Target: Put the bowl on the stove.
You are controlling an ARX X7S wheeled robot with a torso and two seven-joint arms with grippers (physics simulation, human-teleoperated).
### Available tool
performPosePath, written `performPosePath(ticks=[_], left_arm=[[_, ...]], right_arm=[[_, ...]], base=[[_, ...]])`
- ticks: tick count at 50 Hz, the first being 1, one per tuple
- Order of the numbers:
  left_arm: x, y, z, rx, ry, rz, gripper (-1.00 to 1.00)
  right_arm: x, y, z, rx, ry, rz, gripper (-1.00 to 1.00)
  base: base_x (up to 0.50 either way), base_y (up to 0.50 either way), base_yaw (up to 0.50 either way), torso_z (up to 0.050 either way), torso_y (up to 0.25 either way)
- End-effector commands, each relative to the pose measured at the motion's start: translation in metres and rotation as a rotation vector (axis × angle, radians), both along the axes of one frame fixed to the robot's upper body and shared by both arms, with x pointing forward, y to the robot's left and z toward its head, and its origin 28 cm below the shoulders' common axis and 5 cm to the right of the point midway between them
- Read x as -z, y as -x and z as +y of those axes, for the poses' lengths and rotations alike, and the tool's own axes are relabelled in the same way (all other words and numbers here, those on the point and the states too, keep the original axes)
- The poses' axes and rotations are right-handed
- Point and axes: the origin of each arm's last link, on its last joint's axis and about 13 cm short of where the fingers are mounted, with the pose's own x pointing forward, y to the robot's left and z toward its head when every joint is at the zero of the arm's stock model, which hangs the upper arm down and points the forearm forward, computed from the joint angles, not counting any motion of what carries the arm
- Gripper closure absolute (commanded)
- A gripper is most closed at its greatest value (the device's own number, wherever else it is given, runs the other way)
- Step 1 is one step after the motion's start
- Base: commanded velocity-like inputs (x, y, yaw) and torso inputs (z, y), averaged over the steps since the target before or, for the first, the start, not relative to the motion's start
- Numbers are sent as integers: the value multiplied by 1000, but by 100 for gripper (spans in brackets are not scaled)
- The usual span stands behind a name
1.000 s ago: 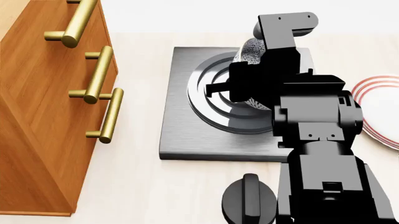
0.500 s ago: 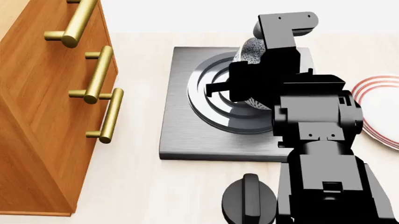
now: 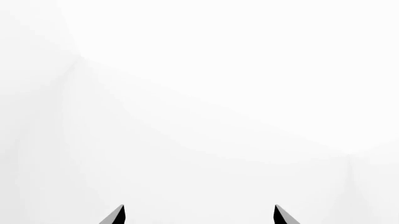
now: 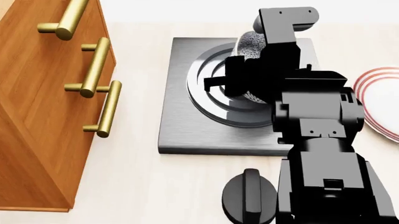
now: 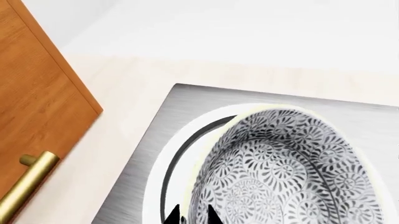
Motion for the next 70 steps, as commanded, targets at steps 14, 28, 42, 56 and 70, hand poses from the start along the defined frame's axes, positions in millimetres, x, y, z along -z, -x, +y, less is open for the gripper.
performPosePath(ticks=[14, 28, 42, 56, 70], left_arm=[[0, -1, 1, -6, -10, -26, -100], [0, -1, 1, -8, -9, -27, -100], [-2, 0, 1, -15, -8, -31, -100], [-3, 0, 1, -15, -8, -36, -100], [-3, 1, 1, -3, -11, -37, -100]], right_arm=[[3, 0, 6, -26, 8, 6, -100], [-13, -3, 6, -192, -238, -95, -100], [-64, -7, -23, -181, -377, -410, -100], [-70, 69, -61, -11, -436, -713, -100], [-55, 148, -65, 10, -487, -941, -100]], base=[[0, 0, 0, 0, 0], [0, 0, 0, 0, 0], [0, 0, 0, 0, 0], [0, 0, 0, 0, 0], [0, 0, 0, 0, 0]])
